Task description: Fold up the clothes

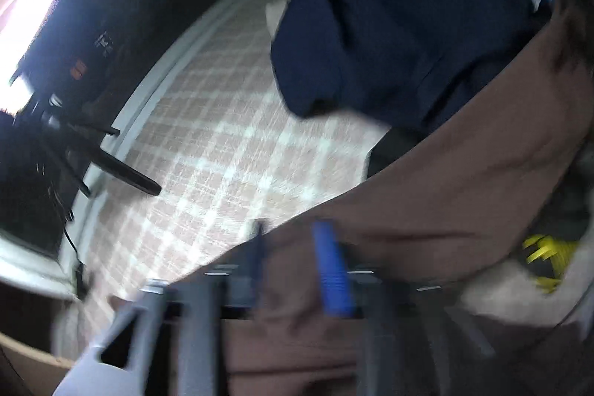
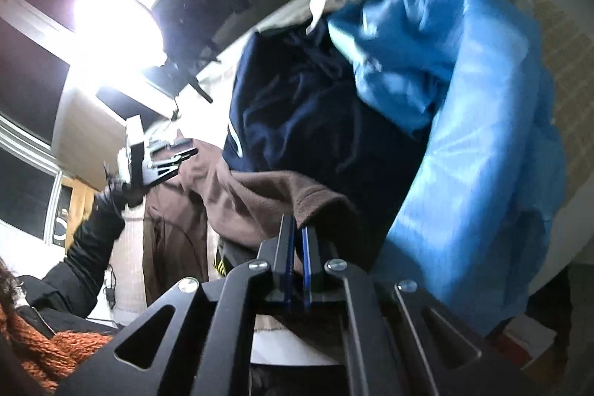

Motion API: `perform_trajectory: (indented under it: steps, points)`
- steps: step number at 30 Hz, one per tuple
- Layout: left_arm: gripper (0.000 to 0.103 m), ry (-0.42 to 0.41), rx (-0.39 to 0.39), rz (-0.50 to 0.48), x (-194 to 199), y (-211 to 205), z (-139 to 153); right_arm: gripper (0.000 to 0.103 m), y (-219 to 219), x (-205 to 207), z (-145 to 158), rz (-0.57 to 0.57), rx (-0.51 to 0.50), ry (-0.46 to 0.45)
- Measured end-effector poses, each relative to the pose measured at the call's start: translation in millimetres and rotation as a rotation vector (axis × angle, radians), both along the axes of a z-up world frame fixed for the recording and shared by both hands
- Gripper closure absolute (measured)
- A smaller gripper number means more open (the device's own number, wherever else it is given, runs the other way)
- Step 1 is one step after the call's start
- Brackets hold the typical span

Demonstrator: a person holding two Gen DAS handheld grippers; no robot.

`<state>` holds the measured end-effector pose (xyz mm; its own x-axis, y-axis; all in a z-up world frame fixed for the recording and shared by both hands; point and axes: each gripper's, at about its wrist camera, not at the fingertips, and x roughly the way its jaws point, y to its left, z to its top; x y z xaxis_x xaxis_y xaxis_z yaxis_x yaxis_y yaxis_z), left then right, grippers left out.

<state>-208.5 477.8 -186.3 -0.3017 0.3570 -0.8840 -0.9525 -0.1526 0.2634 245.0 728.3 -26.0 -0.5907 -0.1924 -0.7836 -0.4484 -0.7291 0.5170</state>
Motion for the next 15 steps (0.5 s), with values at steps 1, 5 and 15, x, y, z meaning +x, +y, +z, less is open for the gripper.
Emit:
perform_trajectory:
  steps: [1, 5, 15]
  points:
    - [0.049, -0.007, -0.029, -0.006, -4, 4, -7, 0.098, -2, -5, -4, 0.015, -0.006, -0.011]
    - [0.042, -0.028, -0.123, -0.041, -16, 17, -34, 0.098, -7, -15, -8, 0.054, 0.027, -0.035]
    - [0.102, -0.099, -0.034, -0.01, -2, 5, -15, 0.098, 7, -31, -25, 0.064, 0.041, -0.064]
